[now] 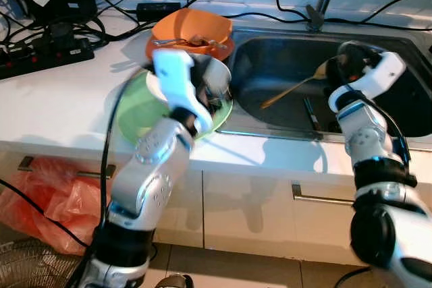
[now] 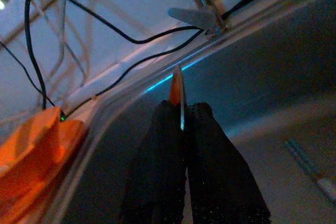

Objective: Kitchen organization

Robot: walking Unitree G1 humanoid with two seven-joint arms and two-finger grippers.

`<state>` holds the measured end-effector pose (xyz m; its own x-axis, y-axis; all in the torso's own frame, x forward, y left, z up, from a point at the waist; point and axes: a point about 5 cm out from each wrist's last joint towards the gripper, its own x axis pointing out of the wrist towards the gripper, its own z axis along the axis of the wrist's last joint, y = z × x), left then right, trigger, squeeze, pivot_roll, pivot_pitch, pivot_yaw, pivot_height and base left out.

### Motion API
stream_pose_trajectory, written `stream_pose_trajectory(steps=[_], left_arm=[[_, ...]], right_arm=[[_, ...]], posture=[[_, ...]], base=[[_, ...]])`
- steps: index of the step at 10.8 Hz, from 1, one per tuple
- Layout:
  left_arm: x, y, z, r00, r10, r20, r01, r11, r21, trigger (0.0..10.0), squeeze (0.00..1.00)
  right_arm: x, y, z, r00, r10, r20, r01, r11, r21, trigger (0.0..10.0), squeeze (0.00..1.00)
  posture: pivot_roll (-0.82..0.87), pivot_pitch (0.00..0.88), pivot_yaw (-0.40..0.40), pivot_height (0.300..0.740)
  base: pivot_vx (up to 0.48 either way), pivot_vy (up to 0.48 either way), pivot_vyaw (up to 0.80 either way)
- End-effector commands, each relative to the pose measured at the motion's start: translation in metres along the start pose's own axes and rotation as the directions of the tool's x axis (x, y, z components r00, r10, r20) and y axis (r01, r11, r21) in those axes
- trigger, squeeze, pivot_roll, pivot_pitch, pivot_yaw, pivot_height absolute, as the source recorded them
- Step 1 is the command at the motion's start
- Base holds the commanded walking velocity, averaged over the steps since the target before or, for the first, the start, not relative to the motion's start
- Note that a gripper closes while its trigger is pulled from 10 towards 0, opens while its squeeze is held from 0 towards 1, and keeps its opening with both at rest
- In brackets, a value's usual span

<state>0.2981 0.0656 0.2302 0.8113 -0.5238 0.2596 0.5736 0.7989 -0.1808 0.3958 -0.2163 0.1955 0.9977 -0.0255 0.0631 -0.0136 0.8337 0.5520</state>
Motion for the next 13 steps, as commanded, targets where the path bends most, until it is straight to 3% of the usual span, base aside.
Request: stream_pose_trajectory(steps=[1, 3, 5, 6, 7, 8, 9, 10, 13], left_arm=[[-0.002, -0.007, -0.001, 0.999, -0.044, -0.022, 0.044, 0.999, 0.014, 10.0, 0.00], [-0.007, -0.011, -0.011, 0.982, -0.129, -0.137, 0.137, 0.990, 0.045, 10.0, 0.00], [-0.008, -0.013, -0.015, 0.963, -0.172, -0.206, 0.189, 0.980, 0.061, 10.0, 0.00], [-0.008, -0.012, -0.016, 0.961, -0.167, -0.219, 0.183, 0.981, 0.056, 10.0, 0.00], [-0.008, -0.012, -0.017, 0.960, -0.164, -0.228, 0.179, 0.983, 0.046, 10.0, 0.00], [-0.009, -0.014, -0.019, 0.955, -0.171, -0.241, 0.187, 0.981, 0.046, 10.0, 0.00], [-0.009, -0.015, -0.020, 0.951, -0.177, -0.252, 0.194, 0.980, 0.044, 10.0, 0.00], [-0.010, -0.016, -0.021, 0.947, -0.183, -0.262, 0.202, 0.978, 0.048, 10.0, 0.00], [-0.008, -0.015, -0.021, 0.945, -0.179, -0.273, 0.200, 0.978, 0.053, 10.0, 0.00]], right_arm=[[0.004, 0.005, 0.006, 1.000, 0.023, 0.012, -0.023, 0.999, -0.037, 0.0, 0.00], [0.006, 0.002, 0.000, 0.999, 0.016, -0.045, -0.023, 0.989, -0.149, 0.0, 0.00], [0.005, -0.008, -0.010, 0.992, -0.041, -0.121, 0.000, 0.946, -0.324, 0.0, 0.00], [0.002, -0.015, -0.015, 0.985, -0.071, -0.155, -0.001, 0.907, -0.422, 0.1, 0.00], [0.001, -0.020, -0.017, 0.980, -0.093, -0.173, -0.001, 0.878, -0.479, 7.1, 0.00], [0.000, -0.022, -0.018, 0.976, -0.105, -0.192, -0.012, 0.852, -0.524, 10.0, 0.00], [0.000, -0.023, -0.020, 0.972, -0.111, -0.207, -0.019, 0.843, -0.538, 10.0, 0.00], [0.000, -0.024, -0.021, 0.969, -0.117, -0.216, -0.023, 0.833, -0.553, 10.0, 1.00], [0.000, -0.023, -0.022, 0.969, -0.108, -0.221, -0.034, 0.832, -0.554, 10.0, 1.00]], posture=[[0.03, 0.102, 0.003, 0.740], [0.03, 0.109, 0.011, 0.740], [0.03, 0.114, 0.010, 0.740], [0.03, 0.112, 0.007, 0.740], [0.03, 0.111, 0.006, 0.740], [0.03, 0.111, 0.007, 0.740], [0.03, 0.111, 0.007, 0.740], [0.03, 0.111, 0.007, 0.740], [0.02, 0.102, 0.006, 0.740]], base=[[0.000, 0.000, 0.00], [0.000, 0.000, 0.00], [0.000, 0.000, 0.00], [0.000, 0.000, 0.00], [0.000, 0.000, 0.00], [0.000, 0.000, 0.00], [0.000, 0.000, 0.00], [0.000, 0.000, 0.00], [0.000, 0.000, 0.00]])
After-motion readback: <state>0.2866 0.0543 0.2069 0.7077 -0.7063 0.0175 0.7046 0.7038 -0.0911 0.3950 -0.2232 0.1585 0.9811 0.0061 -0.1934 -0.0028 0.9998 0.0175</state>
